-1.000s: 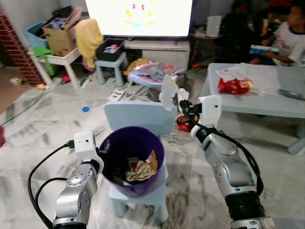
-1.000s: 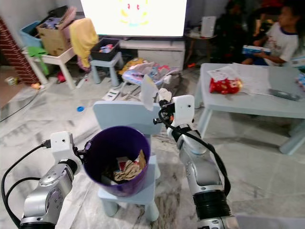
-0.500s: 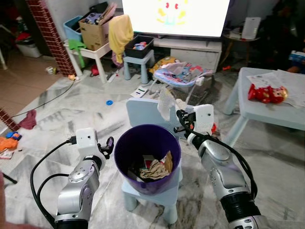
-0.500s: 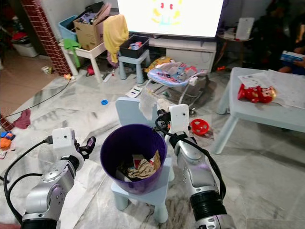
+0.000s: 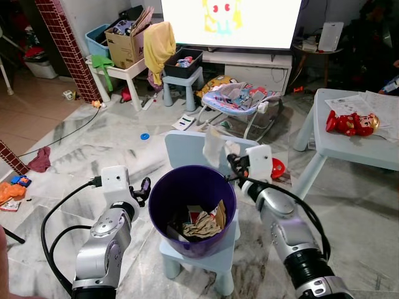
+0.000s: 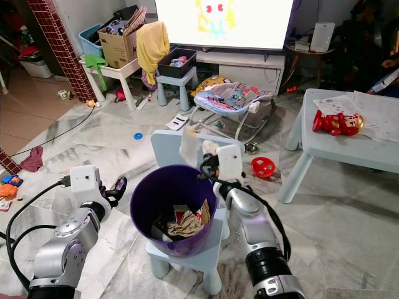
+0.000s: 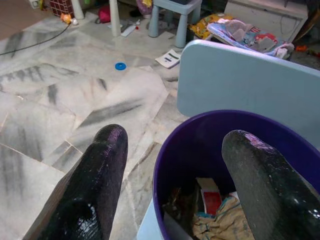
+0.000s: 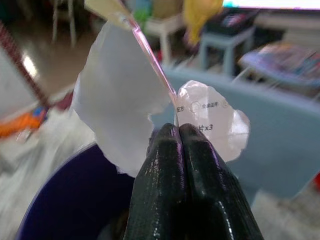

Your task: Picking trash to rubbish bin

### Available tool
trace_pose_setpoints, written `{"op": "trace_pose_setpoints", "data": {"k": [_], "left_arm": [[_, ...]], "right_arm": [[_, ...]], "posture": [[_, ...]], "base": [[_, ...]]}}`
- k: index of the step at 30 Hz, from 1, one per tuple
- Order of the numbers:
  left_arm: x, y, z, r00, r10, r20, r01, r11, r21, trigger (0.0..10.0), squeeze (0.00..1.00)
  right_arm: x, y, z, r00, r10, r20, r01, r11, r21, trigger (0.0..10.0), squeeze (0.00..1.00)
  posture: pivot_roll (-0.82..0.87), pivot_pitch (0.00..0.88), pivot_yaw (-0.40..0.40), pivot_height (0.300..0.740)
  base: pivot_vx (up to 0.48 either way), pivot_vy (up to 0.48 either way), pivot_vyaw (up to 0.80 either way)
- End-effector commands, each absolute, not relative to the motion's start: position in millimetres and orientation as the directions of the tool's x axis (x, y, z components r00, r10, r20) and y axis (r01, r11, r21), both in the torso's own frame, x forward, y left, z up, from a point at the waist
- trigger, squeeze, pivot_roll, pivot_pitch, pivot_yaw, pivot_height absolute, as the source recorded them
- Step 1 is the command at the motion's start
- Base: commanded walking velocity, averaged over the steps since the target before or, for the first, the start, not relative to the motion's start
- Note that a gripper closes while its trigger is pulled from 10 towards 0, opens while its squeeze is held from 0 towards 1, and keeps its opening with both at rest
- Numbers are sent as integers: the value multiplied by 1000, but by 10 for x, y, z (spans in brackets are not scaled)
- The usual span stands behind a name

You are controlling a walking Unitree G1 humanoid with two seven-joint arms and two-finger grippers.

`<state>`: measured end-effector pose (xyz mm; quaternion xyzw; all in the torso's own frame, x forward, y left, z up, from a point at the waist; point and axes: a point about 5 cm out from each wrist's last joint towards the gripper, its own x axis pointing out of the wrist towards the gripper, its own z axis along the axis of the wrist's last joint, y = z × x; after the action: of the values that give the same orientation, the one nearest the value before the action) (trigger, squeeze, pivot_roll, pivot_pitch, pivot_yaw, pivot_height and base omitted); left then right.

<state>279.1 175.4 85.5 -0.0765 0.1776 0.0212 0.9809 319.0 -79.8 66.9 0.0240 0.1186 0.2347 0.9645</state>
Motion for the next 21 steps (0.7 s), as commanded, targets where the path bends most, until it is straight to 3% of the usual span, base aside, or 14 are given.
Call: {"op": "trace_pose_setpoints", "data": {"k": [1, 4, 5, 11, 17, 18, 19, 20, 21], "left_arm": [[2747, 1789, 813, 924, 14, -381, -66, 990, -123, 10000, 0], [2701, 1775, 780, 914, -22, -406, -36, 990, -135, 10000, 0], [2631, 1732, 728, 890, -93, -446, 12, 983, -183, 10000, 0], [2356, 1698, 574, 809, -263, -526, 119, 949, -292, 10000, 0], [2320, 1702, 565, 798, -270, -539, 124, 948, -292, 10000, 0], [2332, 1690, 586, 799, -276, -534, 134, 947, -291, 10000, 0], [2336, 1687, 592, 799, -279, -533, 137, 947, -290, 10000, 0], [2341, 1685, 595, 798, -281, -534, 139, 947, -289, 10000, 0], [2344, 1685, 598, 795, -284, -535, 143, 946, -290, 10000, 0]], "right_arm": [[3170, -695, 614, 819, 514, -255, -510, 856, 89, 0, 0], [3086, -619, 465, 756, 564, -332, -571, 816, 84, 0, 0], [3052, -585, 404, 735, 576, -359, -589, 804, 83, 0, 0], [3030, -495, 323, 708, 587, -393, -616, 785, 63, 0, 0], [3020, -442, 305, 688, 604, -403, -638, 768, 62, 0, 0], [3014, -426, 300, 678, 611, -408, -649, 758, 56, 863, 173], [3015, -425, 297, 679, 609, -410, -649, 759, 54, 2745, 588], [3014, -423, 294, 679, 608, -411, -648, 760, 53, 10000, 1000], [3015, -421, 291, 680, 608, -411, -648, 760, 52, 10000, 1000]], "posture": [[116, 0, 28, 740], [122, 0, 28, 740], [124, 0, 28, 740], [135, 0, 27, 740], [136, 0, 26, 740], [138, 0, 25, 740], [138, 0, 25, 740], [136, 0, 26, 740], [135, 0, 27, 740]], "base": [[0, 0, 0], [0, 0, 0], [0, 0, 0], [0, 0, 0], [0, 0, 0], [0, 0, 0], [0, 0, 0], [0, 0, 0], [0, 0, 0]]}}
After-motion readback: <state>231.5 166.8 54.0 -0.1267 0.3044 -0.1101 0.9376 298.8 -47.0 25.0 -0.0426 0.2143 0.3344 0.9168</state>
